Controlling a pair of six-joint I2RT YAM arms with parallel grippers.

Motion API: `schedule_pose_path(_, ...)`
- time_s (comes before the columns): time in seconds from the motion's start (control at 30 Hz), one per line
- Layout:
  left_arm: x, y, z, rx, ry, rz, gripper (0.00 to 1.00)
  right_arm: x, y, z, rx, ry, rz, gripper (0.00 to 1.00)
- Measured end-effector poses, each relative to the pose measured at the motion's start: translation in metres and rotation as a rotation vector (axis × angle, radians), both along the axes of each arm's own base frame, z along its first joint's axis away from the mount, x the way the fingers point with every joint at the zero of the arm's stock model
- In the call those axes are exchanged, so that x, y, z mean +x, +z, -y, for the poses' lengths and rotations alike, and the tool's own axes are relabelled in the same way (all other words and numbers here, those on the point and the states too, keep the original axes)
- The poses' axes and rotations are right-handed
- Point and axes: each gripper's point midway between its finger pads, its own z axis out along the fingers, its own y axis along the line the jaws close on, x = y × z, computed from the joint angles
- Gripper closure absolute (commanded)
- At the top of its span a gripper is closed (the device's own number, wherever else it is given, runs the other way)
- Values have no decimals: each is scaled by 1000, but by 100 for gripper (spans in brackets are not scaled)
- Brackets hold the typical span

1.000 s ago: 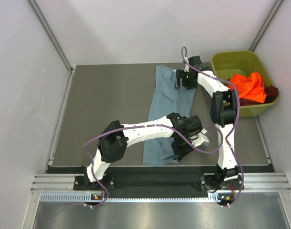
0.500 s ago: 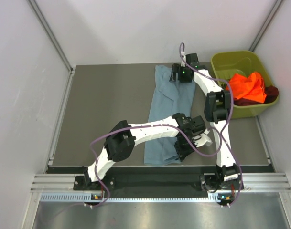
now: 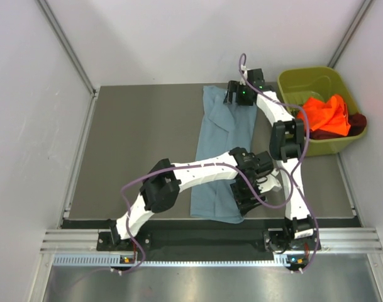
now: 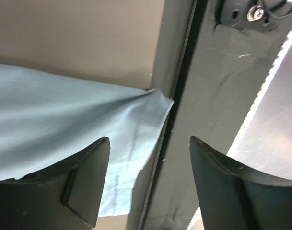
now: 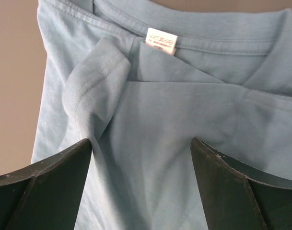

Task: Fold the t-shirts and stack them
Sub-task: Fold the tshirt

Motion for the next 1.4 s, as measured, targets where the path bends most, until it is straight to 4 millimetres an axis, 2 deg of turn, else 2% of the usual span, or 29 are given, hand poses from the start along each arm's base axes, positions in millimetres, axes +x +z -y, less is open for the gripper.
schedule_pose_path(0.1,7,8,-1,-16,-14,51,26,-6,12,11,1,-7,-2,13)
schedule_pose_path(0.17,12,23,-3,-47,-22,103,27,-13,29,21,10,-16,1,13)
schedule_pose_path(0.3,30,78,-17,-154,4,209,27,-40,95,50,63,-46,37,13)
schedule_pose_path(0.37,52,110,-28,-220,59,256,27,-55,133,64,95,-64,76,13)
schedule_pose_path(0.4,73,128,-37,-262,116,286,28,-63,147,69,109,-70,89,14)
schedule_pose_path(0.47,120,150,-59,-310,243,320,28,-80,171,78,135,-79,117,14)
schedule_pose_path(0.5,154,158,-76,-329,335,344,28,-91,178,79,151,-77,117,14)
schedule_pose_path(0.57,219,167,-110,-357,504,386,28,-107,180,73,176,-62,104,14)
schedule_pose_path(0.6,244,168,-126,-364,571,399,28,-117,174,69,190,-53,77,14)
schedule_pose_path(0.63,276,167,-146,-368,651,419,29,-125,167,65,199,-45,54,14)
schedule_pose_path(0.73,336,160,-178,-385,789,440,30,-151,133,58,211,-35,-55,15)
schedule_pose_path(0.83,382,147,-183,-451,875,393,31,-177,98,58,209,-41,-166,14)
schedule_pose_path(0.9,407,135,-181,-512,921,340,31,-191,84,58,205,-45,-218,14)
schedule_pose_path(1.0,429,109,-182,-557,973,252,31,-205,79,61,196,-43,-248,14)
schedule_pose_path(1.13,445,75,-179,-600,1020,130,32,-206,89,64,188,-35,-216,14)
schedule_pose_path(1.4,450,19,-160,-649,1025,-64,35,-206,87,71,158,-27,-206,15)
